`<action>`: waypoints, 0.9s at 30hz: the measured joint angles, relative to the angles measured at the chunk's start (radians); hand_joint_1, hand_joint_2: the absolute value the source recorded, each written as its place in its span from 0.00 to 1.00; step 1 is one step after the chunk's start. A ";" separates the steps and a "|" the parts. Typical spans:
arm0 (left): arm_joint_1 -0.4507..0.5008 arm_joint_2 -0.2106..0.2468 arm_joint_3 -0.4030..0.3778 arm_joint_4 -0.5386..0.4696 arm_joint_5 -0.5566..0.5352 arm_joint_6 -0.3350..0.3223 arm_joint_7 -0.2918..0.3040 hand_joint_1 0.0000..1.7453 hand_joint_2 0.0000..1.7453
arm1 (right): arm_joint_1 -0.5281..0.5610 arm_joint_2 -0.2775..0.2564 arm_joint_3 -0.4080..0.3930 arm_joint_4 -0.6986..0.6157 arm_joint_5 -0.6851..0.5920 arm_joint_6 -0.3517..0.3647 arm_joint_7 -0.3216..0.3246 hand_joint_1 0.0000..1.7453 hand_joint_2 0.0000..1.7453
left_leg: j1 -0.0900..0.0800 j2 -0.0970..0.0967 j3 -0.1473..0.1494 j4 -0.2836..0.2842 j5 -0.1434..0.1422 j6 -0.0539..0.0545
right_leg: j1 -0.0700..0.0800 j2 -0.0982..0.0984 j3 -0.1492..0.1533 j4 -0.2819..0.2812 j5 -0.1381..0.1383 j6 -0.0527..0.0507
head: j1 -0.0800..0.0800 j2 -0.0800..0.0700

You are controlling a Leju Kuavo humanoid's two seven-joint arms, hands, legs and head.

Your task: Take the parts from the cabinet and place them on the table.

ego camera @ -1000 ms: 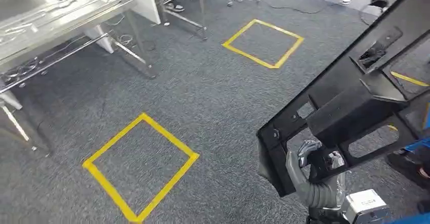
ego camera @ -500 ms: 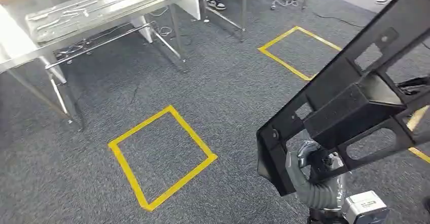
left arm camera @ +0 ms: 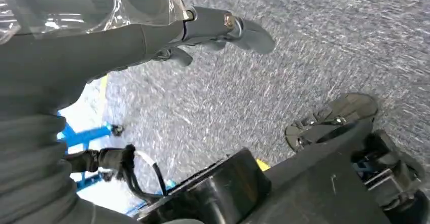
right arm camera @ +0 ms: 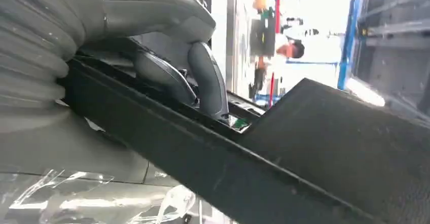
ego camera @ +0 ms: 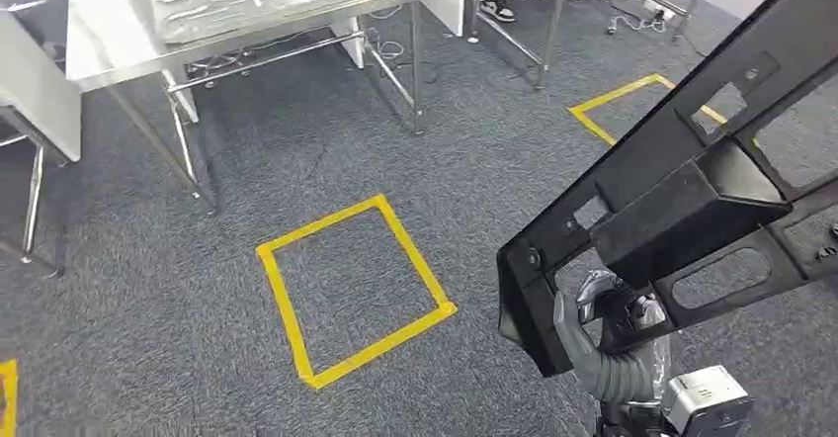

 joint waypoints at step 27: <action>0.004 -0.002 -0.008 0.002 -0.036 0.087 -0.022 0.00 1.00 | 0.018 -0.003 0.000 0.001 0.396 -0.108 0.203 1.00 1.00 | 0.007 -0.023 -0.014 0.018 -0.007 -0.027 | -0.007 0.103 -0.019 -0.016 0.032 -0.014 | -0.003 0.000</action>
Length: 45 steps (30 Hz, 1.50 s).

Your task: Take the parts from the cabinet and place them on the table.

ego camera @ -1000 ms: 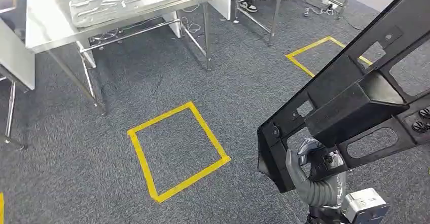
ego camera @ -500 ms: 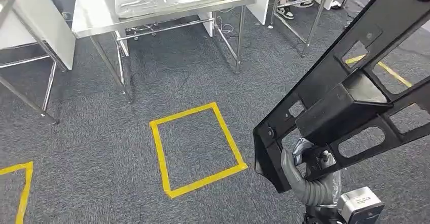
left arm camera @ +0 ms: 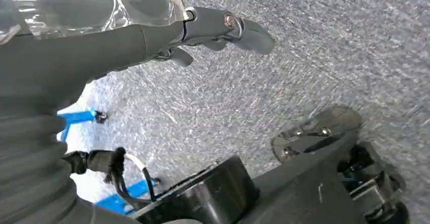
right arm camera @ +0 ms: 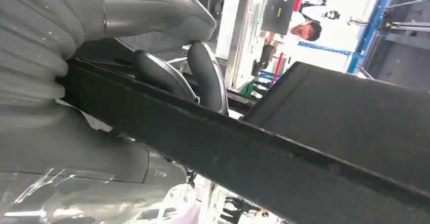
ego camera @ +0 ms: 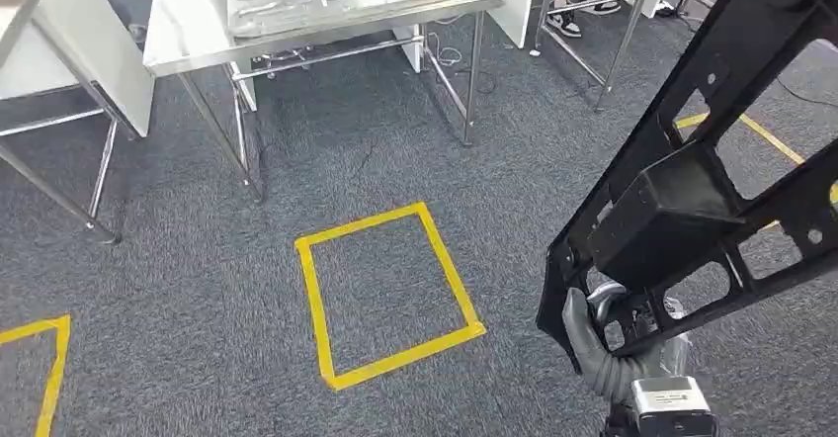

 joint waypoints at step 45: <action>-0.012 0.010 0.004 0.007 0.050 -0.079 0.026 0.00 1.00 | -0.019 -0.007 0.005 0.004 -0.120 0.037 -0.061 1.00 1.00 | -0.014 -0.008 -0.044 0.040 0.018 0.065 | -0.008 0.013 0.060 0.003 -0.068 -0.002 | 0.008 0.000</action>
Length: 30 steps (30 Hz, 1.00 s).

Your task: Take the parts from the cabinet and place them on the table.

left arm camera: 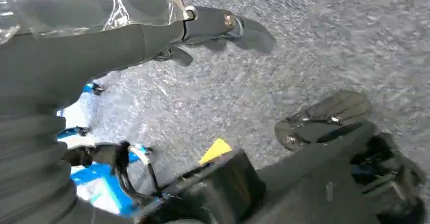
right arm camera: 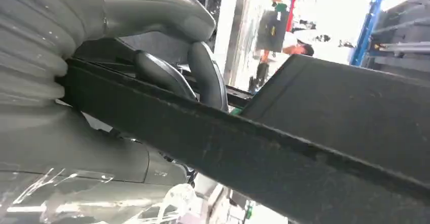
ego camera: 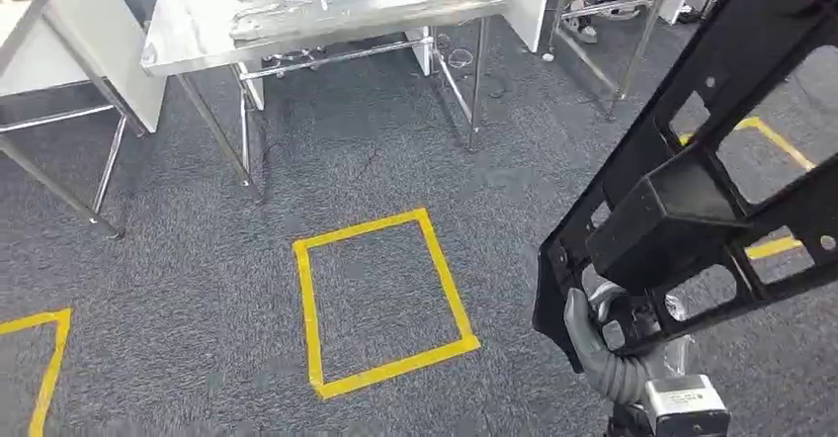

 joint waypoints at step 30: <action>0.000 -0.004 -0.003 0.004 0.002 -0.004 -0.001 0.00 1.00 | -0.014 -0.002 -0.003 0.014 -0.247 0.091 -0.085 1.00 1.00 | -0.010 0.058 -0.004 0.009 -0.047 -0.015 | 0.012 -0.068 -0.015 0.029 -0.004 0.007 | 0.000 0.000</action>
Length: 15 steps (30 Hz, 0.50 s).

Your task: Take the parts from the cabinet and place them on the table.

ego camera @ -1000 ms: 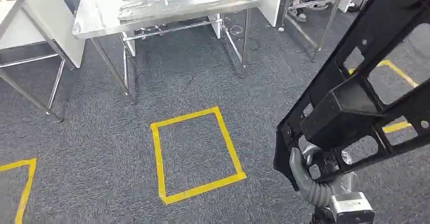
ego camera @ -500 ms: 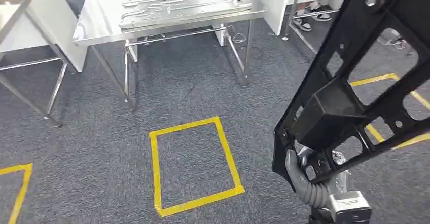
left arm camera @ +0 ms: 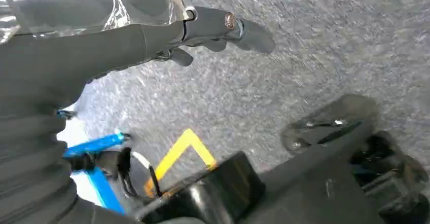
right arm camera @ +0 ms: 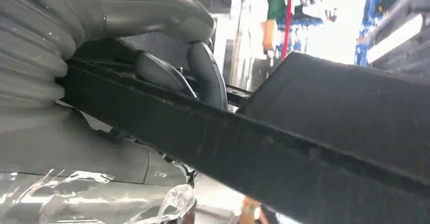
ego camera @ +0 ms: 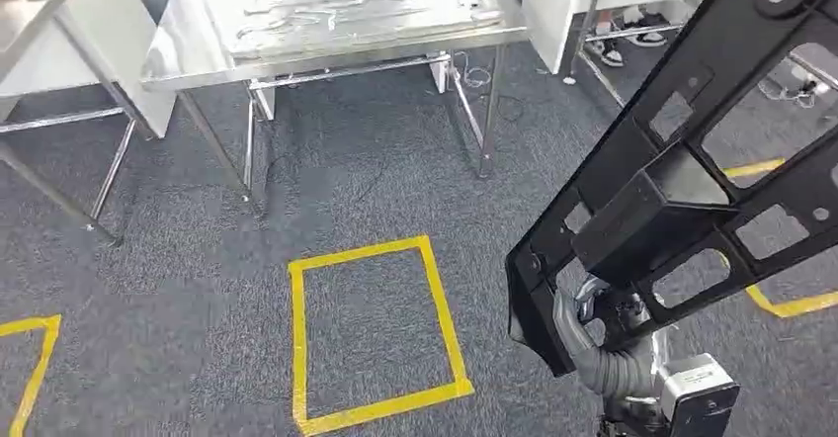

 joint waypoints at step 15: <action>0.014 -0.012 -0.001 0.000 -0.004 -0.005 0.008 0.00 1.00 | -0.001 -0.012 -0.001 0.007 -0.014 0.027 -0.001 1.00 1.00 | 0.022 -0.142 0.136 -0.042 -0.061 -0.032 | -0.009 0.076 -0.138 0.016 0.102 0.016 | 0.006 0.000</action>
